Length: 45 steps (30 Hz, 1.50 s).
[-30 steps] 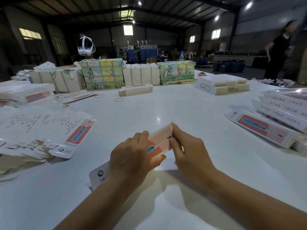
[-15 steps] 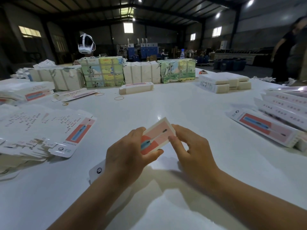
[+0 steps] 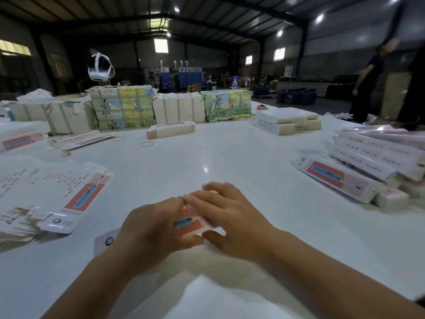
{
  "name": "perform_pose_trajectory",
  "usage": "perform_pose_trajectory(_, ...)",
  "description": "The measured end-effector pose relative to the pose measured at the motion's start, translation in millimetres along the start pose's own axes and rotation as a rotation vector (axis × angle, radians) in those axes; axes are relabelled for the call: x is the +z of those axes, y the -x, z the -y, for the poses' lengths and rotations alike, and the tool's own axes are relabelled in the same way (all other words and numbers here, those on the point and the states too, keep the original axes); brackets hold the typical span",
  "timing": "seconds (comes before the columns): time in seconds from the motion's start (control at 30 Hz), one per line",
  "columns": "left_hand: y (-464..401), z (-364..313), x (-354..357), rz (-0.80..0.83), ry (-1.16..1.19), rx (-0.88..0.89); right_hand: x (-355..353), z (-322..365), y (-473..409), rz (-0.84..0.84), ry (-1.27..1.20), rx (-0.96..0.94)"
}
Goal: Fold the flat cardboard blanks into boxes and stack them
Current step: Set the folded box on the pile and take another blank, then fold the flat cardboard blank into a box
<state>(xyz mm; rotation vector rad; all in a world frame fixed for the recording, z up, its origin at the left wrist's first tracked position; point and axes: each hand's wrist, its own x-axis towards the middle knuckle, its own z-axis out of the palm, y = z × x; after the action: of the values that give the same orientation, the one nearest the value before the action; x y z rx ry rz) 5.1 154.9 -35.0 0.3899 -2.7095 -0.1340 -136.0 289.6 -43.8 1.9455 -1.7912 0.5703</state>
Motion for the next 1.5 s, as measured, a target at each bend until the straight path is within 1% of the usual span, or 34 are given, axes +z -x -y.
perform_pose_trajectory(0.03, -1, -2, -1, -0.001, -0.015, 0.029, 2, -1, 1, 0.020, 0.006, -0.009)
perform_pose_trajectory(0.07, -2, -3, 0, -0.047, -0.039, 0.082, 3, -3, 1, 0.033, 0.014, 0.004)
perform_pose_trajectory(0.1, -4, -3, 2, -0.134, -0.074, 0.142, 3, -6, 1, 0.043, 0.035, 0.040)
perform_pose_trajectory(0.13, -6, -3, 5, -0.238, -0.107, 0.173, 0, -10, 2, 0.046, 0.064, 0.099)
perform_pose_trajectory(0.17, -8, -3, 8, -0.316, -0.123, 0.165, -4, -16, 2, 0.040, 0.090, 0.175)
perform_pose_trajectory(0.2, -10, -1, 10, -0.366, -0.124, 0.152, -10, -24, 1, 0.019, 0.102, 0.265)
perform_pose_trajectory(0.27, -11, 3, 17, -0.398, -0.083, 0.122, -28, -46, 1, -0.061, 0.083, 0.466)
perform_pose_trajectory(0.33, -10, 7, 26, -0.346, -0.021, 0.072, -51, -75, 7, -0.157, 0.072, 0.628)
perform_pose_trajectory(0.47, -9, 16, 45, -0.093, 0.193, -0.110, -98, -139, 42, -0.235, 0.242, 0.870)
perform_pose_trajectory(0.53, -11, 24, 51, -0.041, 0.246, -0.121, -112, -164, 70, -0.218, 0.306, 1.006)
perform_pose_trajectory(0.6, -13, 29, 56, -0.043, 0.280, -0.122, -116, -180, 98, -0.150, 0.354, 1.129)
perform_pose_trajectory(0.67, -14, 30, 58, -0.044, 0.285, -0.116, -111, -186, 118, -0.075, 0.412, 1.205)
perform_pose_trajectory(0.77, -15, 28, 56, -0.034, 0.233, -0.117, -107, -190, 125, -0.039, 0.466, 1.264)
perform_pose_trajectory(0.87, -17, 28, 54, -0.037, 0.202, -0.111, -110, -189, 114, 0.038, 0.533, 1.262)
perform_pose_trajectory(0.93, -15, 21, 48, -0.039, 0.207, -0.106, -113, -181, 101, 0.006, 0.557, 1.208)
perform_pose_trajectory(1.03, -13, 10, 41, -0.030, 0.203, -0.111, -105, -150, 70, -0.109, 0.444, 1.031)
perform_pose_trajectory(1.1, -10, 5, 39, -0.022, 0.210, -0.141, -89, -118, 43, -0.117, 0.312, 0.881)
perform_pose_trajectory(1.17, -8, 2, 37, -0.004, 0.201, -0.154, -65, -82, 19, -0.066, 0.184, 0.736)
perform_pose_trajectory(1.23, -7, 2, 37, 0.008, 0.205, -0.167, -39, -52, 0, 0.032, 0.098, 0.619)
perform_pose_trajectory(1.33, -7, 3, 38, -0.026, 0.183, -0.164, 1, -22, -17, 0.182, 0.123, 0.491)
perform_pose_trajectory(1.43, -8, 6, 41, -0.006, 0.150, -0.156, 29, -9, -17, 0.256, 0.090, 0.455)
perform_pose_trajectory(1.5, -10, 7, 43, -0.004, 0.126, -0.152, 37, -10, -13, 0.259, 0.056, 0.463)
